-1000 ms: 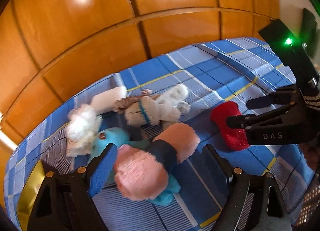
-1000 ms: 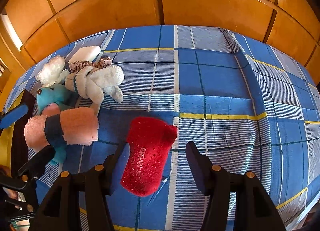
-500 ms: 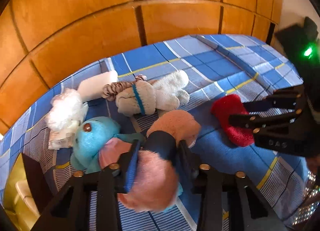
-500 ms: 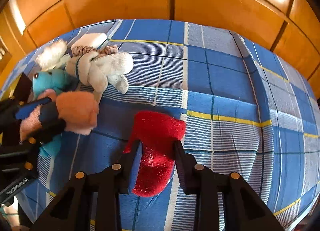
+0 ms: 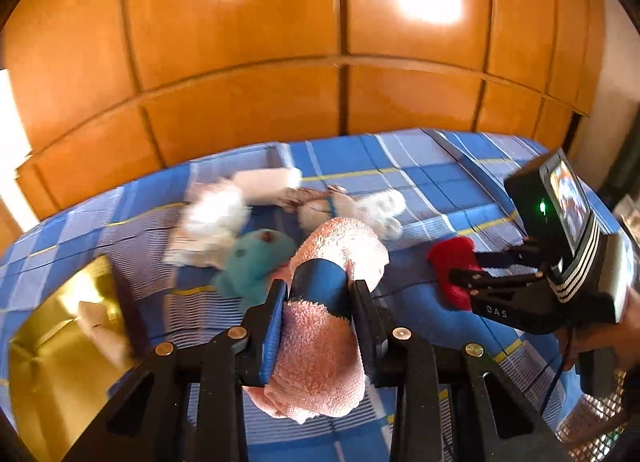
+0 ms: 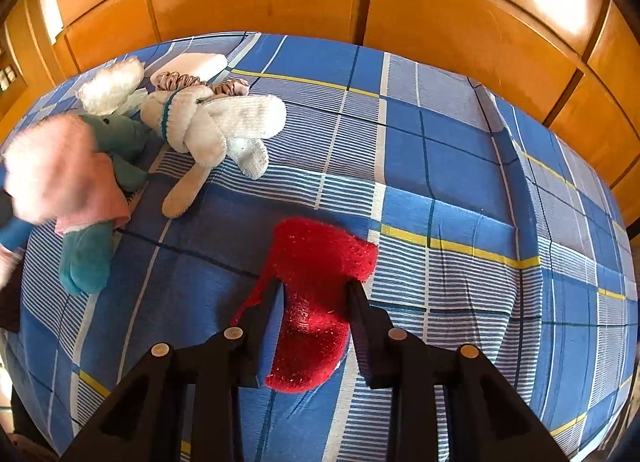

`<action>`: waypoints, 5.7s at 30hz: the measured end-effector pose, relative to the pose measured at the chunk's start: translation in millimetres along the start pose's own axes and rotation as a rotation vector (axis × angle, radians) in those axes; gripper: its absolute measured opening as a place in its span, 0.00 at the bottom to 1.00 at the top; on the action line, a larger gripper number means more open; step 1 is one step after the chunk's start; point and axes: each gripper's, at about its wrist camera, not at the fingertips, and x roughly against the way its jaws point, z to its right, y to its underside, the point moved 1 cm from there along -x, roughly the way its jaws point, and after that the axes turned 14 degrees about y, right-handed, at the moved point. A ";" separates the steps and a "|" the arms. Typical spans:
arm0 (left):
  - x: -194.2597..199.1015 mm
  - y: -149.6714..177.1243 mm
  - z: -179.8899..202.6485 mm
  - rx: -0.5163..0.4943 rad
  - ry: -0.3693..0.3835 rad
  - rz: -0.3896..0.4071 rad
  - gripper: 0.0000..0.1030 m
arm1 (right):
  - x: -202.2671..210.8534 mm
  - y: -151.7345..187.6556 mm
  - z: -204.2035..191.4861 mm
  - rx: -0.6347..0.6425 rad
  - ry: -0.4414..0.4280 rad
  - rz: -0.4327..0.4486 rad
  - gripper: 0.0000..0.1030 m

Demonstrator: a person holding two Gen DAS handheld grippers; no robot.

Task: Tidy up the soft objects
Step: 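Carry the pink towel roll into the gold tray and open the left tool, then carry the red sponge into the gold tray and open the right tool, then move both tools back toward the remaining soft items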

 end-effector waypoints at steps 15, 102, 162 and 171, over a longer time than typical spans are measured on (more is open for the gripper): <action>107.0 14.1 -60.0 0.153 -0.306 0.152 0.32 | 4.4 5.1 -10.5 0.064 0.060 0.051 0.30; 155.1 121.1 -179.0 0.554 -0.459 0.115 0.78 | 75.7 -14.9 -53.1 0.041 -0.126 0.188 0.20; 169.6 133.6 -169.4 0.544 -0.465 0.115 0.81 | 171.4 -44.4 -226.9 0.198 -0.412 0.353 0.56; 153.4 116.6 -151.1 0.478 -0.427 0.091 0.81 | 157.3 -47.2 -167.3 0.123 -0.326 0.362 0.56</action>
